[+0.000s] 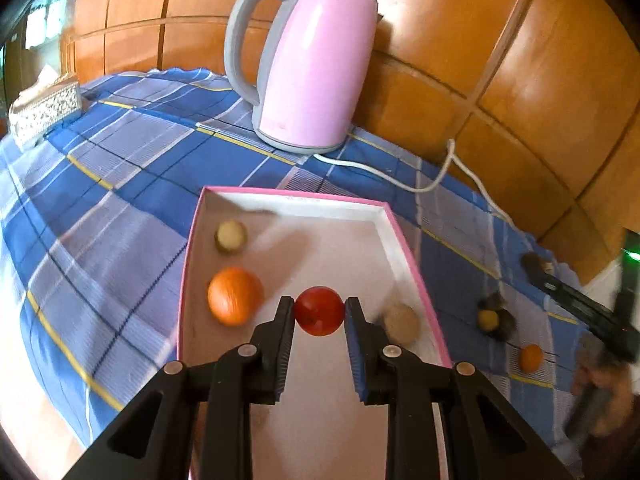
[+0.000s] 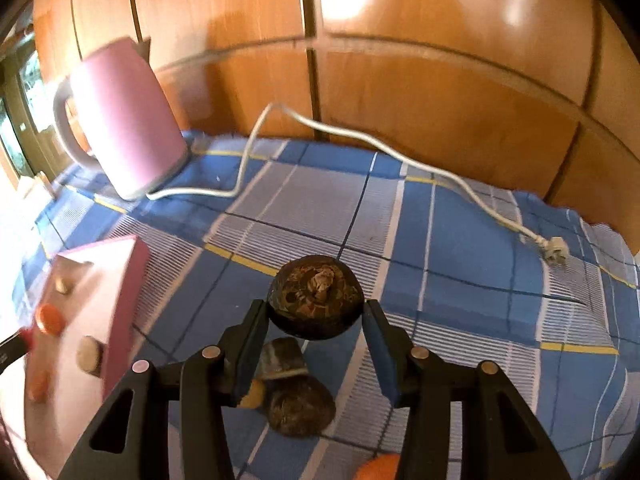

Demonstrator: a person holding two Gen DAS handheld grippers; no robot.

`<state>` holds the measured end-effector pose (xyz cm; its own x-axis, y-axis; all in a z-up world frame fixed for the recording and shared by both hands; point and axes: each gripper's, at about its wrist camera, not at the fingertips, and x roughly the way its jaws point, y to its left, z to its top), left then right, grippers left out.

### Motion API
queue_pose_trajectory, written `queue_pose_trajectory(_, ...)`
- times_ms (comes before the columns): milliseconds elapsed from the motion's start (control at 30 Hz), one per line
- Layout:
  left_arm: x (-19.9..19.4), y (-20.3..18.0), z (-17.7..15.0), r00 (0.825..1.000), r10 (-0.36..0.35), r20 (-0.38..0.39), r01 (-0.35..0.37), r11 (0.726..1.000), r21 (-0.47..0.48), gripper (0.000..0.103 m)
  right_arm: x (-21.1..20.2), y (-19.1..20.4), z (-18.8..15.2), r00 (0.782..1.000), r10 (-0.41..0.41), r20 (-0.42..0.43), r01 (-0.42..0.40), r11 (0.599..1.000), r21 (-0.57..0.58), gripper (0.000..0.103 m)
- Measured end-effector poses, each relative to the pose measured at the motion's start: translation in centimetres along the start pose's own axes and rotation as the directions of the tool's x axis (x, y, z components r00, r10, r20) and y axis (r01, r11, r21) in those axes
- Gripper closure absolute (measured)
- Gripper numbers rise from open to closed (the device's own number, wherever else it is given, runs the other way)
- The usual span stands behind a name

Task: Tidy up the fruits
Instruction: 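Carry the red tomato into the tray with the left gripper while the right gripper grasps a dark round fruit, then carry the dark round fruit into the tray and open the right gripper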

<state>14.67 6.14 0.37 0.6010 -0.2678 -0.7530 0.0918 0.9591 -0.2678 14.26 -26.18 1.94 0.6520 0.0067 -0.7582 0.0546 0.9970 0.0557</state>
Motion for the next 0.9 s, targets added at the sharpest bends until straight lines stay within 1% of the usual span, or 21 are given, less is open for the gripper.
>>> queue_pose_trajectory(100,1.6,0.2,0.7,0.999,0.034,-0.011,-0.034,0.999,-0.011,0.077,-1.4,-0.1,-0.4,0.999,0.033,0.011,-0.033,0.999,0.004,0.054)
queue_pose_trajectory(167,2.3,0.3,0.9,0.999,0.047,-0.016,-0.047,0.999,-0.011,0.077,-2.4,0.1,-1.2,0.998,0.064,0.002,-0.064,0.998,-0.003,0.054)
queue_pose_trajectory(267,3.3,-0.3,1.1,0.997,0.068,-0.023,-0.068,0.998,0.011,0.076,-3.8,0.9,-3.3,0.994,0.107,-0.031,-0.108,0.994,-0.034,0.054)
queue_pose_trajectory(333,3.8,-0.6,1.2,0.997,0.074,-0.019,-0.074,0.997,0.025,0.075,-4.3,1.7,-5.3,0.987,0.142,-0.078,-0.147,0.987,-0.065,0.054)
queue_pose_trajectory(433,4.2,-0.7,1.3,0.996,0.086,-0.015,-0.086,0.996,0.032,0.060,-4.2,2.9,-8.3,0.976,0.159,-0.147,-0.175,0.979,-0.105,0.054)
queue_pose_trajectory(467,4.1,-0.7,1.3,0.996,0.089,-0.013,-0.089,0.996,0.026,0.050,-4.2,3.2,-9.2,0.973,0.157,-0.167,-0.178,0.977,-0.116,0.054)
queue_pose_trajectory(500,3.8,-0.7,1.2,0.996,0.088,-0.003,-0.088,0.996,0.018,0.043,-4.1,3.5,-10.2,0.971,0.151,-0.186,-0.177,0.975,-0.130,0.054)
queue_pose_trajectory(533,3.5,-0.8,1.1,0.996,0.093,0.004,-0.093,0.996,0.017,0.041,-4.0,3.7,-10.9,0.969,0.146,-0.201,-0.175,0.974,-0.140,0.054)
queue_pose_trajectory(567,3.1,-0.9,1.0,0.993,0.115,0.012,-0.115,0.993,0.023,0.037,-3.9,3.9,-11.4,0.968,0.142,-0.209,-0.174,0.974,-0.144,0.054)
queue_pose_trajectory(633,2.3,-1.2,0.6,0.989,0.149,0.024,-0.150,0.988,0.032,0.033,-3.8,3.9,-12.4,0.966,0.140,-0.219,-0.172,0.976,-0.134,0.054)
queue_pose_trajectory(700,1.4,-1.3,0.0,0.986,0.164,0.038,-0.165,0.986,0.032,0.028,-3.7,3.6,-12.6,0.966,0.146,-0.211,-0.172,0.979,-0.109,0.054)
queue_pose_trajectory(767,0.4,-1.5,-0.8,0.983,0.175,0.051,-0.177,0.984,0.035,0.028,-3.7,3.4,-12.5,0.966,0.153,-0.207,-0.173,0.981,-0.083,0.054)
queue_pose_trajectory(833,-0.5,-1.8,-1.7,0.983,0.172,0.059,-0.175,0.984,0.043,0.026,-3.6,3.2,-12.5,0.967,0.159,-0.201,-0.175,0.982,-0.064,0.054)
queue_pose_trajectory(900,-1.2,-2.0,-2.7,0.987,0.151,0.053,-0.153,0.987,0.044,0.022,-3.6,3.2,-12.6,0.967,0.165,-0.196,-0.179,0.982,-0.053,0.054)
